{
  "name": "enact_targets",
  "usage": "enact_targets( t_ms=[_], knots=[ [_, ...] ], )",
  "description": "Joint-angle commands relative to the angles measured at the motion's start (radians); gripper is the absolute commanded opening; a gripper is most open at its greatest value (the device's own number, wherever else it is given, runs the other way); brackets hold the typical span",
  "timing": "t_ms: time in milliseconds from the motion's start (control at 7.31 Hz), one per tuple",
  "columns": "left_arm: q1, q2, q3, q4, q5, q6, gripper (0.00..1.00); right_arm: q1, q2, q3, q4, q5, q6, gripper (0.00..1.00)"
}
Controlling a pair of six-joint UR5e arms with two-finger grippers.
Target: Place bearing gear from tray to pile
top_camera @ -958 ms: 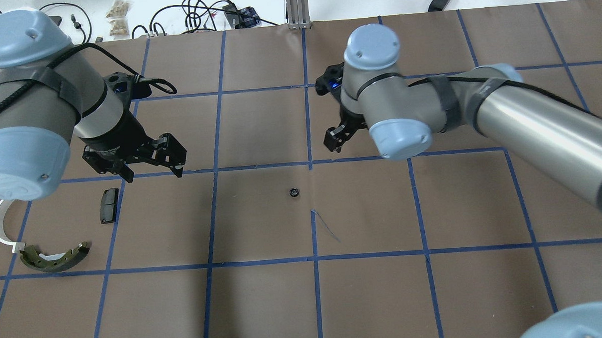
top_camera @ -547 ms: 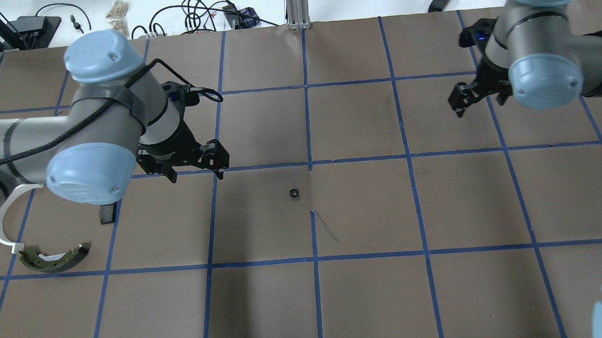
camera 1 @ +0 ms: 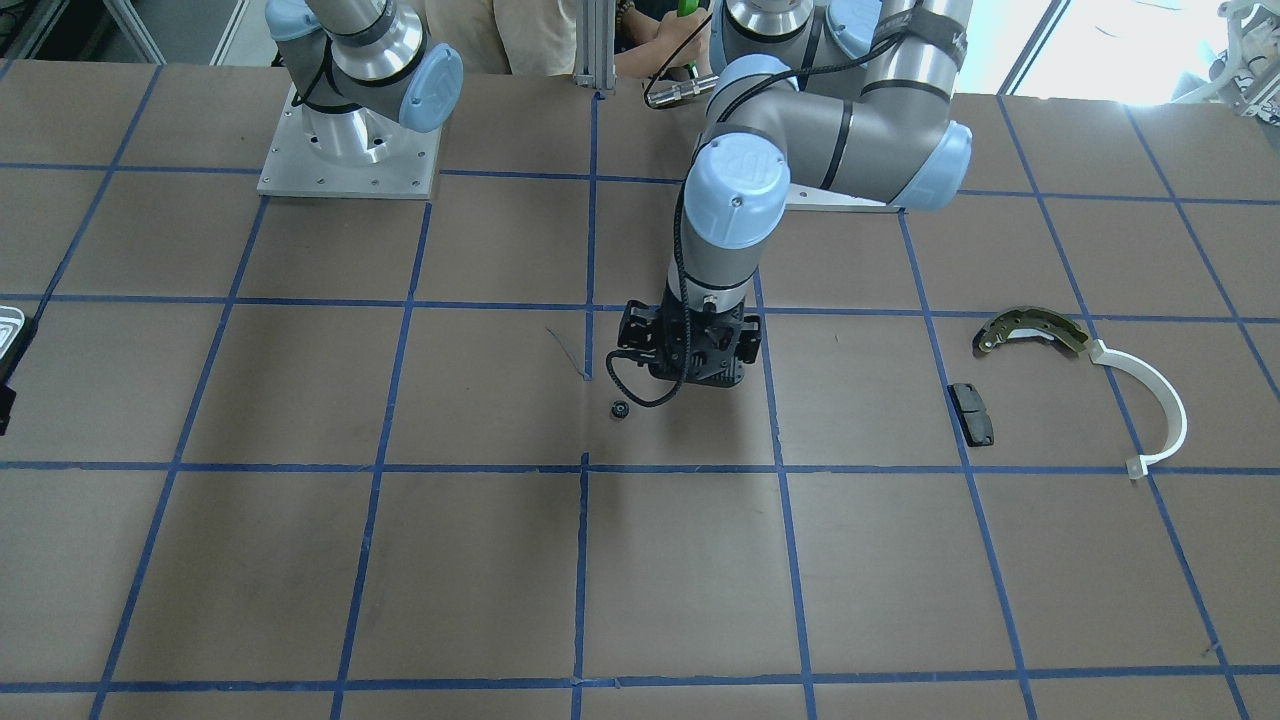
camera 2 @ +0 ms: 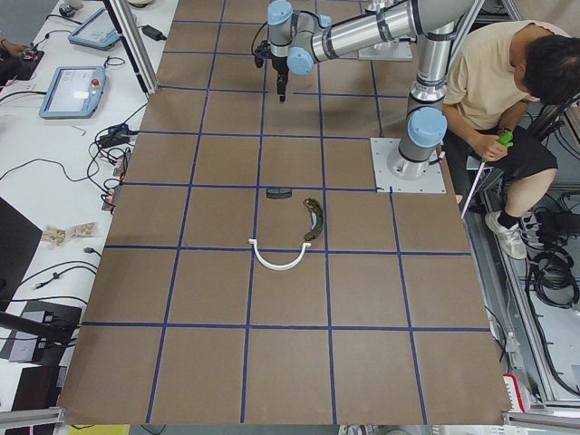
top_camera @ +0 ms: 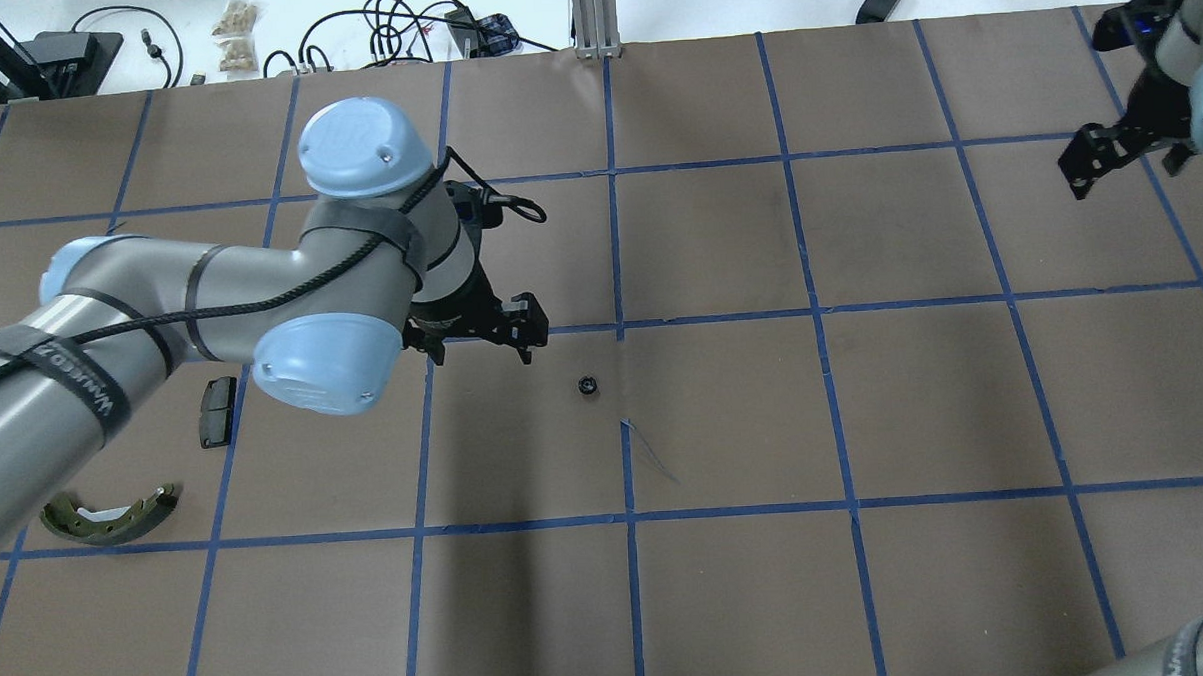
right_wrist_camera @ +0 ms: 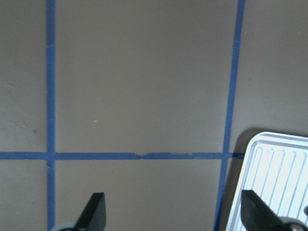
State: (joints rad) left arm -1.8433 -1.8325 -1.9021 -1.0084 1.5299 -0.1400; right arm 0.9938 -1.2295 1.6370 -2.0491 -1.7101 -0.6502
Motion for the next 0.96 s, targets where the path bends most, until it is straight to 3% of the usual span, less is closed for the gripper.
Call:
enact_targets(
  t_ms=[0, 137, 274, 411, 547, 684, 821],
  knots=[
    [-0.078, -0.111, 0.002, 0.132, 0.001, -0.050, 1.00, -0.162, 0.083, -0.015, -0.011, 0.090, -0.273, 1.00],
    [-0.086, -0.134, 0.000, 0.145, 0.001, -0.049, 1.00, -0.193, 0.108, -0.034, -0.013, 0.080, -0.452, 1.00],
    [-0.091, -0.163, -0.003, 0.174, 0.001, -0.050, 0.88, -0.231, 0.120, -0.060, -0.011, 0.079, -0.603, 1.00],
    [-0.100, -0.180, -0.003, 0.186, 0.001, -0.052, 0.88, -0.266, 0.146, -0.081, -0.013, 0.079, -0.816, 1.00],
    [-0.105, -0.192, -0.002, 0.189, 0.002, -0.050, 0.79, -0.279, 0.159, -0.086, -0.014, 0.076, -1.018, 1.00],
    [-0.105, -0.197, 0.003, 0.195, 0.003, -0.043, 0.65, -0.325, 0.165, -0.092, -0.017, 0.079, -1.111, 1.00],
    [-0.105, -0.197, 0.003, 0.195, 0.004, -0.038, 0.36, -0.340, 0.195, -0.088, -0.105, 0.078, -1.316, 1.00]
  ],
)
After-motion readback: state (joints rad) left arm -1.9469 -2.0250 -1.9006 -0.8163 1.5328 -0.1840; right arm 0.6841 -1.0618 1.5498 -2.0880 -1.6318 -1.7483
